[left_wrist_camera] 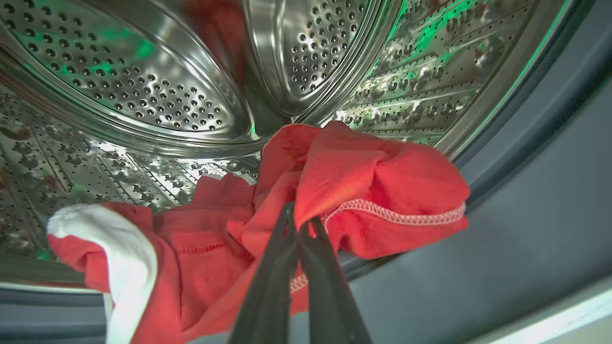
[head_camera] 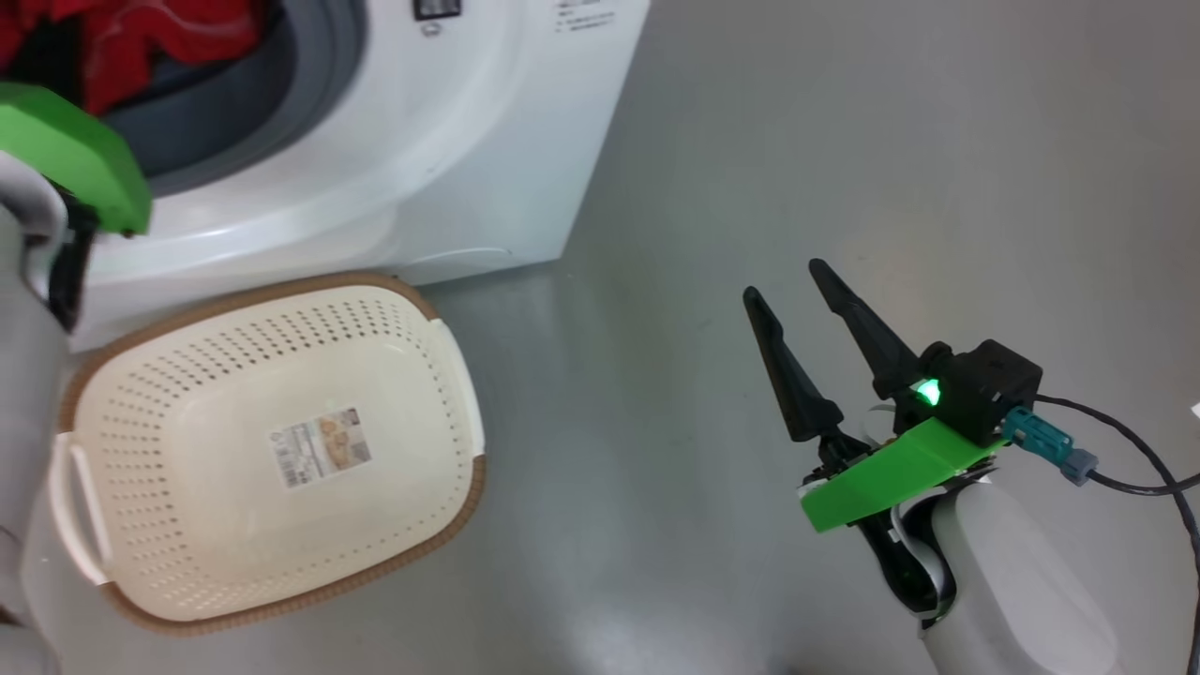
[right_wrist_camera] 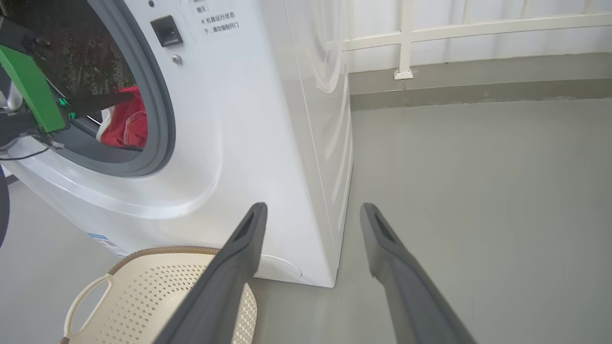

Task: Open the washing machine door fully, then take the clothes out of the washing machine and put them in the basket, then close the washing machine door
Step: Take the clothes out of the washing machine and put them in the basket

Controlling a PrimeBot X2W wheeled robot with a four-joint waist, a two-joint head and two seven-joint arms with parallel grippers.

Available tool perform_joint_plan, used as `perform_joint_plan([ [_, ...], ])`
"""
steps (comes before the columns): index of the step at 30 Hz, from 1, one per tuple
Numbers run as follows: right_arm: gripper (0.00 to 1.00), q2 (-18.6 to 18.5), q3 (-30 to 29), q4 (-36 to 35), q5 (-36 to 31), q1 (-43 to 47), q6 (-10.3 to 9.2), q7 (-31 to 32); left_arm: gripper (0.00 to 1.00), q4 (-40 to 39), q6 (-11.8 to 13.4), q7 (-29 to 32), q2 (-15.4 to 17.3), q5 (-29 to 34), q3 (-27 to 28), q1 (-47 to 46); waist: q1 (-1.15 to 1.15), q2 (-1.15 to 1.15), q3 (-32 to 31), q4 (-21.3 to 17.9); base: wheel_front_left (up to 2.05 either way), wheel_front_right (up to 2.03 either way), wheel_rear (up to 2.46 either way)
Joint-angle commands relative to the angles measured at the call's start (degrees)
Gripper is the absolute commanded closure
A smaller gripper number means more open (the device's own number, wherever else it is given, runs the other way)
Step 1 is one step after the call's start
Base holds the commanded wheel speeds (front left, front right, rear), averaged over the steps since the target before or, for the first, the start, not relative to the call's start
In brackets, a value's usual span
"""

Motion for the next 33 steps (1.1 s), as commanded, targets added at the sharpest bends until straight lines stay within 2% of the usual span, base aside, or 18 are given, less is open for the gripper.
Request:
perform_joint_plan([
  [1, 0.0, -0.3, 0.78, -1.11, 0.0, 1.36, 0.09, -0.43, 1.0, -1.53, -0.17, -0.76, 2.06, -0.8, 1.58, 0.22, 0.0, 0.0, -1.93, 1.89, 0.0, 0.0, 0.0],
  [5, 0.0, -1.21, 0.4, -1.19, 0.05, 1.39, 0.09, -0.43, 1.0, -8.73, 0.3, -1.01, 2.86, -1.79, 6.67, 3.51, 0.0, 0.0, -3.76, 3.45, 0.0, 0.0, 0.0],
  [10, 0.0, -2.36, -0.55, -1.36, 0.12, 2.34, 0.09, -0.43, 1.0, -19.91, 1.39, -1.04, 3.11, 1.0, 15.92, 12.83, 0.0, 0.0, -6.28, 5.51, 0.0, 0.0, 0.0],
  [21, 0.0, -3.81, -2.97, -1.88, 0.19, 5.38, 0.09, -0.43, 1.0, -37.17, 0.63, -1.04, -0.67, 9.0, 31.54, 28.47, 0.0, 0.0, -9.94, 7.97, 0.0, 0.0, 0.0],
  [28, 0.0, -4.3, -4.05, -1.91, 0.49, 7.4, 0.09, -0.43, 1.0, -48.2, 0.09, -1.05, -3.65, 12.79, 38.12, 38.12, 0.0, 0.0, -12.43, 8.74, 0.0, 0.0, 0.0],
  [33, 0.0, -4.71, -4.57, -1.95, 0.69, 8.61, 0.09, -0.43, 1.0, -54.39, -0.04, -1.05, -4.99, 14.34, 40.58, 42.89, 0.0, 0.0, -13.78, 9.35, 0.0, 0.0, 0.0],
])
